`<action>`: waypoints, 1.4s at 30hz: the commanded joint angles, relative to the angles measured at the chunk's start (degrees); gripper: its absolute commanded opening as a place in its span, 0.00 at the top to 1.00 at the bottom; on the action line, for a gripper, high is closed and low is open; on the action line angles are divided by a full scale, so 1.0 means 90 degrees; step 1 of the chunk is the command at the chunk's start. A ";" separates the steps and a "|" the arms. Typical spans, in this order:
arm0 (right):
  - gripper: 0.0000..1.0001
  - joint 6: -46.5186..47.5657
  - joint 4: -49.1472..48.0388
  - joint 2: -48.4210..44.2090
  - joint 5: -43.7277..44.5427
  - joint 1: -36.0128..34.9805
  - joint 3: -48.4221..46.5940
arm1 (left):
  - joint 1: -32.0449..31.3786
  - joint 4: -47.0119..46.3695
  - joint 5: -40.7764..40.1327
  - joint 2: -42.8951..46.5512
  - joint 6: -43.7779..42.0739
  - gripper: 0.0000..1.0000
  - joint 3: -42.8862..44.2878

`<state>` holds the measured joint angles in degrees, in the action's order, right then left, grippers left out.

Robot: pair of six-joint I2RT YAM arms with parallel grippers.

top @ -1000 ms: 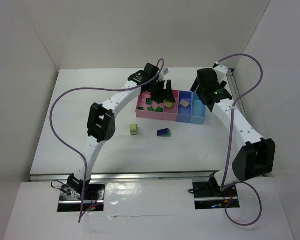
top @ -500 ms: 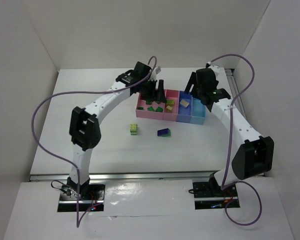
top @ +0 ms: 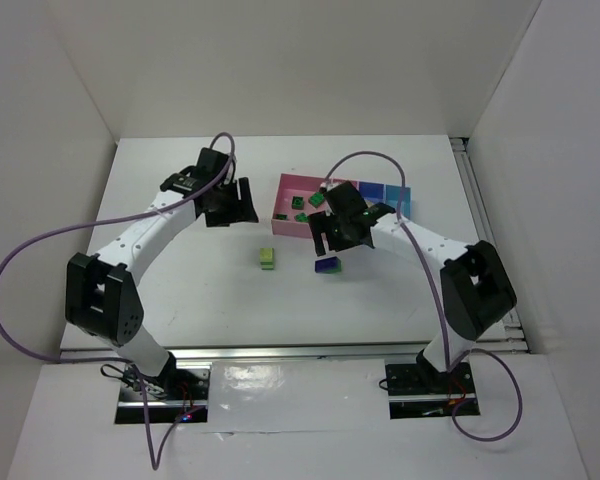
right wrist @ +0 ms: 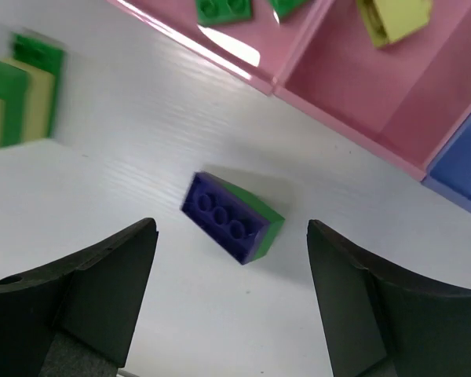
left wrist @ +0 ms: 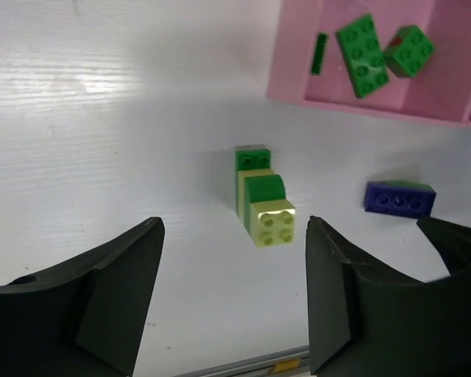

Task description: Sort the legos into containers by color

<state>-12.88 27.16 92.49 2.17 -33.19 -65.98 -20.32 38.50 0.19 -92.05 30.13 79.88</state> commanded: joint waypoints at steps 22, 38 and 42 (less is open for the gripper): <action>0.16 0.0172 -0.0060 0.0623 -0.0633 -0.0491 0.0241 | 0.0197 -0.0186 0.0458 -0.0163 0.0334 0.35 0.0305; 0.65 -0.0208 0.0459 0.0799 0.0862 -0.1019 -0.0159 | 0.0255 -0.0127 0.0565 -0.0104 0.0158 0.35 0.0363; 0.80 -0.0171 0.0459 0.0369 0.0610 -0.1019 -0.0276 | 0.0255 -0.0127 0.1051 -0.0104 -0.0065 0.35 0.0587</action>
<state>-14.00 30.41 100.68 8.01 -42.02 -65.04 -18.39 37.89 5.76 -93.30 32.23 81.49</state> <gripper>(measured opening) 0.445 0.651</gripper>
